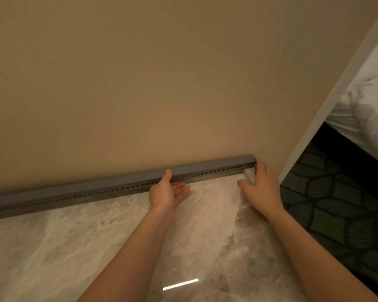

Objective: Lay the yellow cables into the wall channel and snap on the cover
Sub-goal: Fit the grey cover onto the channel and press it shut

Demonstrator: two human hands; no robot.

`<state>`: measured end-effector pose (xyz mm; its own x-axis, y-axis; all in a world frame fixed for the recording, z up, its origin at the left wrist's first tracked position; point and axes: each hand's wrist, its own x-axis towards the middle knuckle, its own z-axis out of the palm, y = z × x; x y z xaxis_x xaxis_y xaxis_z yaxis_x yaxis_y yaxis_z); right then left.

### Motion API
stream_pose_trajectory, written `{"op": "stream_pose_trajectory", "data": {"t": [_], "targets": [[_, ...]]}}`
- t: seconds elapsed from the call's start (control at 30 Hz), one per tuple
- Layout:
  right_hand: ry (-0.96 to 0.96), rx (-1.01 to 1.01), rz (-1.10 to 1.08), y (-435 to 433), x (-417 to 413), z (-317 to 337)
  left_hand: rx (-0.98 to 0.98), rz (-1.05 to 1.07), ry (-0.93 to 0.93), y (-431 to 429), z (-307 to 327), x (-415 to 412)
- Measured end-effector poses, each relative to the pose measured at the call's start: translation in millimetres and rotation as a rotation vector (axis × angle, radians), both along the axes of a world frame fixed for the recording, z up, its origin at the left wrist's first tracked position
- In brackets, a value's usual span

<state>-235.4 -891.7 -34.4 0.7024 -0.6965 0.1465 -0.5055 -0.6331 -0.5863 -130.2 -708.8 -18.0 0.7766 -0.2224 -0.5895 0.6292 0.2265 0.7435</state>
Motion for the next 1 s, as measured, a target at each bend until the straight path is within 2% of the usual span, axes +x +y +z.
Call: {"op": "stream_pose_trajectory", "data": {"t": [0.27, 0.57, 0.67, 0.77, 0.87, 1.0], "targets": [[0.011, 0.065, 0.056, -4.8, 2.6, -1.5, 0.082, -0.019, -0.041, 0.6, -0.9, 4.1], [-0.023, 0.073, 0.052, -0.1, 3.3, -1.7, 0.104, -0.255, 0.078, 13.7, 18.7, 3.5], [-0.038, -0.090, -0.001, 6.6, -1.1, -2.0, 0.204, -0.350, 0.012, 24.5, 21.8, -6.4], [-0.106, -0.233, 0.047, 29.7, -3.2, -6.3, 0.263, -0.381, -0.081, 48.3, 24.1, -21.1], [-0.144, -0.194, 0.143, 70.5, -1.6, -11.4, 0.315, -0.421, -0.162, 79.1, 32.2, -34.8], [-0.218, -0.031, 0.351, 144.4, 0.6, -2.3, 0.438, -0.460, -0.261, 139.0, 49.1, -58.1]]}}
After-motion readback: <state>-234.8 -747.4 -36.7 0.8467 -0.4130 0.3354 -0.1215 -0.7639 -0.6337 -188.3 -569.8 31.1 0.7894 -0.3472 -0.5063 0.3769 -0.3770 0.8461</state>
